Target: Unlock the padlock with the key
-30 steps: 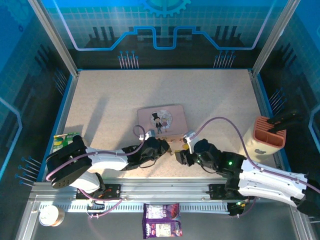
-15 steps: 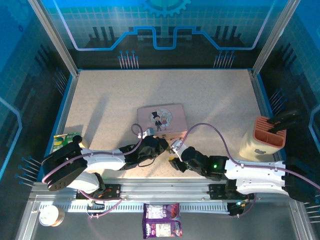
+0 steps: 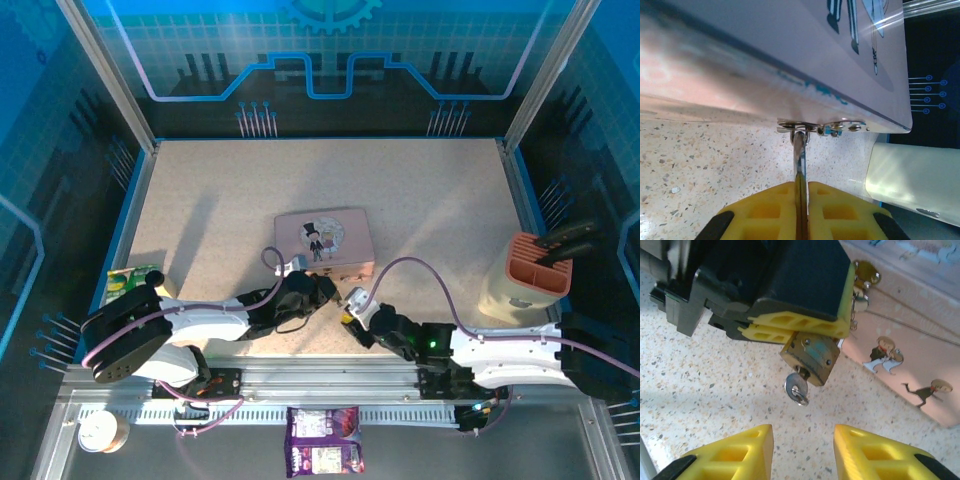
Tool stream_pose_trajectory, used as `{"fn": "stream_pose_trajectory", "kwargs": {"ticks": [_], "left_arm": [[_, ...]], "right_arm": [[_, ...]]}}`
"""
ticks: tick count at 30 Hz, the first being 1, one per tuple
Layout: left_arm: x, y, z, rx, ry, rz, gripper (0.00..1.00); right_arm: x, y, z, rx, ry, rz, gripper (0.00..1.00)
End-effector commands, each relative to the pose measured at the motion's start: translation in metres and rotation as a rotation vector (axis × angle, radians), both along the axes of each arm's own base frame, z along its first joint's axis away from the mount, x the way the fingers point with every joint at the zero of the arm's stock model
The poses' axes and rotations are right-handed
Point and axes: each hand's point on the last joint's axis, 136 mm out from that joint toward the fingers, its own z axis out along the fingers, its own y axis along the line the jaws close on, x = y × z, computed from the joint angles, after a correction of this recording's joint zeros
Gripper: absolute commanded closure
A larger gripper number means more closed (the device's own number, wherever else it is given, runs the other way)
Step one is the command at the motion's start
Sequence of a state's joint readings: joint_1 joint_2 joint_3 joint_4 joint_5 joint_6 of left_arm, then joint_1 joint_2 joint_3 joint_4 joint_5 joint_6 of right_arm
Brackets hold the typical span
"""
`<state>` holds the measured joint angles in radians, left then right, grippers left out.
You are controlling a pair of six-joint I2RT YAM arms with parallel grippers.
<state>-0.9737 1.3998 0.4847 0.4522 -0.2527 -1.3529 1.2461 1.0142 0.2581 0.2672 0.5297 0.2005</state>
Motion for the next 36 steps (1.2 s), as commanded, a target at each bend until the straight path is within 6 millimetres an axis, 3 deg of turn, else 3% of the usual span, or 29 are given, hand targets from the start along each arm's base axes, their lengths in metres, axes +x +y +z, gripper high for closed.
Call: {"fn": "stream_pose_trajectory", "kwargs": {"ticks": [1, 9, 19, 36], "left_arm": [[0.005, -0.013, 0.041, -0.112, -0.103, -0.035, 1.0], [0.005, -0.014, 0.043, -0.112, -0.112, -0.054, 1.0], [0.005, -0.02, 0.044, -0.131, -0.108, -0.069, 1.0], [0.005, -0.018, 0.043, -0.132, -0.103, -0.058, 1.0]], "right_arm": [[0.006, 0.007, 0.023, 0.059, -0.135, 0.006, 0.63], [0.0, 0.016, 0.017, -0.013, -0.233, 0.081, 0.63], [0.012, 0.023, 0.013, -0.033, -0.29, 0.034, 0.64], [0.017, 0.025, 0.01, -0.037, -0.324, -0.03, 0.74]]}}
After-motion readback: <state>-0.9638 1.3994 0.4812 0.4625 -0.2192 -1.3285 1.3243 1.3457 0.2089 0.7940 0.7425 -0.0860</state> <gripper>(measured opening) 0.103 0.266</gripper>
